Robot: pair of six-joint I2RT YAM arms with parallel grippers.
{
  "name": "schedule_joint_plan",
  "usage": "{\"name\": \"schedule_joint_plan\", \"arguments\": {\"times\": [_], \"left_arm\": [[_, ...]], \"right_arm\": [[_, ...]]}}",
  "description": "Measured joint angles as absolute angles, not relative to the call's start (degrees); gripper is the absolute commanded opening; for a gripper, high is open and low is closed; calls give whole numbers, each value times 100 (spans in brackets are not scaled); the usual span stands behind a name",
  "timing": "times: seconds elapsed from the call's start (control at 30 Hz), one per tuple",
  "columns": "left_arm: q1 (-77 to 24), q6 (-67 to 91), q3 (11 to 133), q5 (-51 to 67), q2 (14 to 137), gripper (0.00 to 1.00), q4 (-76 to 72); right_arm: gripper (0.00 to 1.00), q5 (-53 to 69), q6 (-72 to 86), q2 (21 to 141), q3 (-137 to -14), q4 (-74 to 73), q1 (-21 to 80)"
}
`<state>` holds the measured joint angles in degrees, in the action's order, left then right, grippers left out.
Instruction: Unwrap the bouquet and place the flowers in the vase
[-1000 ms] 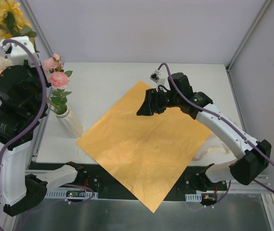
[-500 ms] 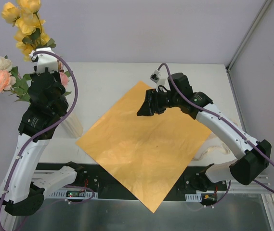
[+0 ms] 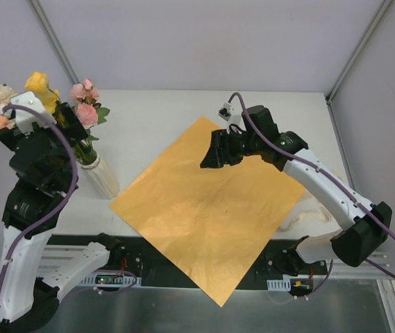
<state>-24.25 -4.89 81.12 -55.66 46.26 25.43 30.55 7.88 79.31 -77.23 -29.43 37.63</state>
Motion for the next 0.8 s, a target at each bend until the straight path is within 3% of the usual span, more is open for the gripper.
{"name": "schedule_joint_plan", "arguments": {"times": [0.3,0.57,0.8], "left_arm": [[-2390,1251,9330,-3586,4318,99,3938],[-2390,1951,10416,-1584,5059,99,4335],[-2390,1922,11277,-532,5874,99,4576]], "right_arm": [[79,1404,495,7559,-8388,-4160,3463],[100,-344,242,6316,-8558,-5022,3321],[97,-1500,-75,5577,-9107,-5568,3308]]}}
